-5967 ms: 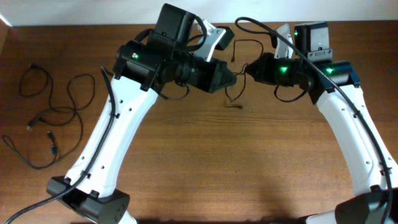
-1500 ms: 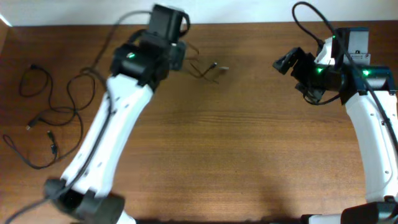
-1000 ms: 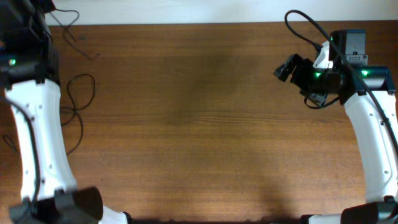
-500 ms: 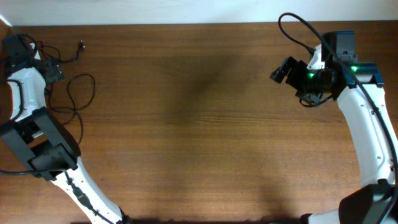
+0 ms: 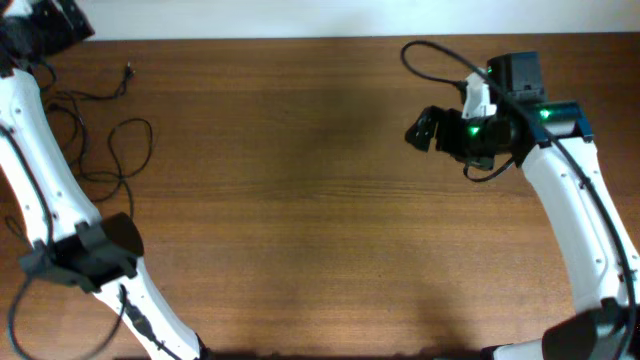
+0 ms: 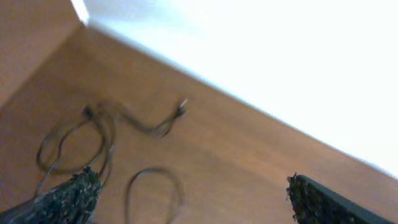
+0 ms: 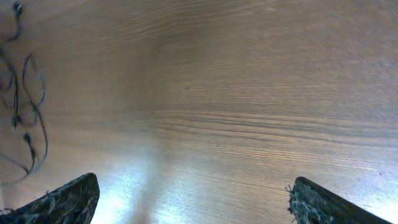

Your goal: Untangle cables

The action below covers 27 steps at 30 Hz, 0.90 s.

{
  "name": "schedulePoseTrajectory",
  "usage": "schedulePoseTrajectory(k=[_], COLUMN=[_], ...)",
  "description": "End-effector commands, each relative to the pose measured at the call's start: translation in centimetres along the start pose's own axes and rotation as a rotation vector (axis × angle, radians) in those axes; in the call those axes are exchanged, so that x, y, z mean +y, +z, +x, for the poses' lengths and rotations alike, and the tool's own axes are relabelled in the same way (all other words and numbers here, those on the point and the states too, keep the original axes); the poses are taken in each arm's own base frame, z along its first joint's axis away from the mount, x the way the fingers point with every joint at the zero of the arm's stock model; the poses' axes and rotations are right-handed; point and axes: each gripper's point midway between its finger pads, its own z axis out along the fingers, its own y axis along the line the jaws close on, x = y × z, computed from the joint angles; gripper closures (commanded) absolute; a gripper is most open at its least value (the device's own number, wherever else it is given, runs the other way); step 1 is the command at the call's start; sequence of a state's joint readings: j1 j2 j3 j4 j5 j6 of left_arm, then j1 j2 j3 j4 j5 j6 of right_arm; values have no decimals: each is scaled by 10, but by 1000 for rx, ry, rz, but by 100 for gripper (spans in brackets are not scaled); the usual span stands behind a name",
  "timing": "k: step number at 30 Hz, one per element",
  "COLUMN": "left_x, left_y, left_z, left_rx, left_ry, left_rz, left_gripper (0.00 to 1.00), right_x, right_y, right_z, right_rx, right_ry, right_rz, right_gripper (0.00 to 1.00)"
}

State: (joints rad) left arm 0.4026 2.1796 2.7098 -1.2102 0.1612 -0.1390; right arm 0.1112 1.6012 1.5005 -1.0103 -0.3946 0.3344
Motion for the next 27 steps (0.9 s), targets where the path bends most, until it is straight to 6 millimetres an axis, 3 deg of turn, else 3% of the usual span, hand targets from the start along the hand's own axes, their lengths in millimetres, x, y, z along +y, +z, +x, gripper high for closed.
schedulePoseTrajectory(k=[1, 2, 4, 5, 7, 10, 12, 15, 17, 20, 22, 25, 27], left_x=[-54, -74, -99, -117, -131, -148, -146, -122, -116, -135, -129, -119, -117], left_y=[-109, -140, -162, -168, -169, -164, -165, -162, -147, -131, -120, -97, -85], left_z=[-27, -19, 1, 22, 78, 114, 131, 161, 187, 215, 235, 268, 279], left_rx=[-162, -166, -126, -64, 126, 209, 234, 235, 169, -2, -114, -56, -12], left_ry=[35, 58, 90, 116, 184, 328, 347, 306, 328, 445, 420, 432, 445], left_rz=[94, 128, 175, 204, 149, 58, -32, -179, -123, 109, 152, 134, 120], left_gripper=[1, 1, 1, 1, 1, 1, 1, 1, 1, 1, 1, 1, 1], right_x=[36, 39, 40, 39, 34, 29, 28, 28, 26, 20, 15, 10, 10], right_y=[-47, -57, -74, -85, -104, -106, -105, -104, -97, -88, -87, -90, -90], right_z=[7, 13, 21, 27, 35, 37, 38, 36, 32, 28, 19, 13, 13], right_rx=[-100, -118, -141, -157, -193, -197, -189, -192, -181, -164, -194, -221, -221], right_ry=[-162, -177, -189, -191, -193, -189, -186, -187, -183, -173, -176, -195, -201], right_rz=[-37, -19, -6, 6, 47, 77, 79, 79, 87, 116, 149, 189, 190], right_gripper=[1, 1, 1, 1, 1, 1, 1, 1, 1, 1, 1, 1, 1])
